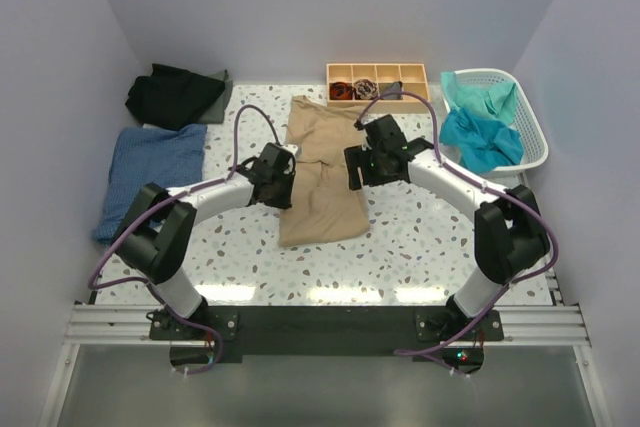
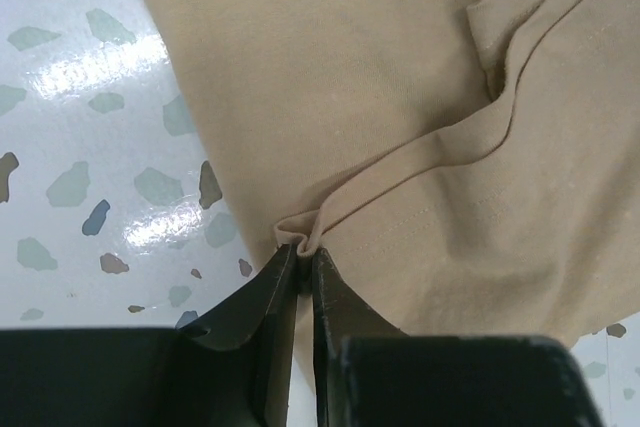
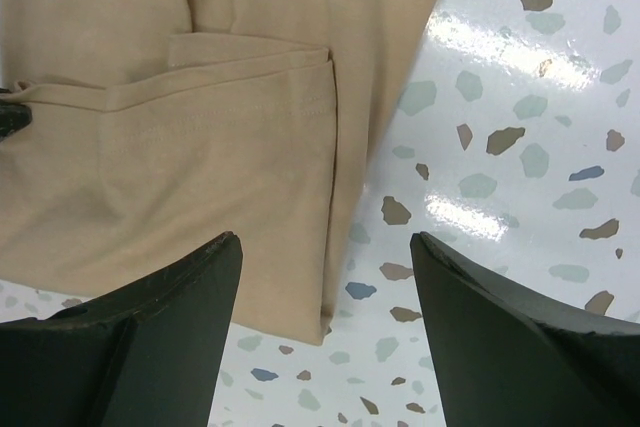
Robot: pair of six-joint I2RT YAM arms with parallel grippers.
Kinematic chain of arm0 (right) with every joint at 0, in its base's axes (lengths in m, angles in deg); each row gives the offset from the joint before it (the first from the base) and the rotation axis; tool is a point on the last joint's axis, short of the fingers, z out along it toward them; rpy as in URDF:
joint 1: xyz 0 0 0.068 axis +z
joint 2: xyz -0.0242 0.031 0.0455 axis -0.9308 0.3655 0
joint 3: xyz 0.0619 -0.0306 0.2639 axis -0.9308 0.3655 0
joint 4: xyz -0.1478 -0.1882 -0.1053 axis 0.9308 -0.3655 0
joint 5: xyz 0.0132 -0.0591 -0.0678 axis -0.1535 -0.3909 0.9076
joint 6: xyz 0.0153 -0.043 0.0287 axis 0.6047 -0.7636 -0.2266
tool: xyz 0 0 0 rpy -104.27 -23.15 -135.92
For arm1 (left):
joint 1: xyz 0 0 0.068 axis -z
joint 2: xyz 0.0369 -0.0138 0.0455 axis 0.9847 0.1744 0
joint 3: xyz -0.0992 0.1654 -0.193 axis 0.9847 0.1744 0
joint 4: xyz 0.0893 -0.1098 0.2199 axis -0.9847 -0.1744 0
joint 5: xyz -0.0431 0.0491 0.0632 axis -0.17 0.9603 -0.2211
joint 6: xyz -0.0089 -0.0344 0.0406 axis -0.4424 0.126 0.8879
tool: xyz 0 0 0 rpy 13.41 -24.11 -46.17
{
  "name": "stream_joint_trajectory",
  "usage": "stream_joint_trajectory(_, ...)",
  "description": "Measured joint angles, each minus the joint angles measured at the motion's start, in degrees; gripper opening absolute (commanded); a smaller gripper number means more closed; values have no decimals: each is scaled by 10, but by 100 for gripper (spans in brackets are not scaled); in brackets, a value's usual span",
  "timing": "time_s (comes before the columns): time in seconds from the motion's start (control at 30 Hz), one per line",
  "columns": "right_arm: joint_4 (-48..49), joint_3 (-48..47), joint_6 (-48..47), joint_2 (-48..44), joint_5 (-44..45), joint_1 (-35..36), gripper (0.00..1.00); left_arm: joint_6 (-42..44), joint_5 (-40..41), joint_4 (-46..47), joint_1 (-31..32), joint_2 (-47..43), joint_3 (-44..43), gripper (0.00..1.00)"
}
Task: Fold and stack the t-shirts
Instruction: Fold the tshirt
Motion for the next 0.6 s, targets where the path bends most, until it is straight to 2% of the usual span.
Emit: stream_joint_trajectory(0.6, 2, 32, 4, -1, -28, 0, 71, 21, 45, -21, 0, -35, -51, 10)
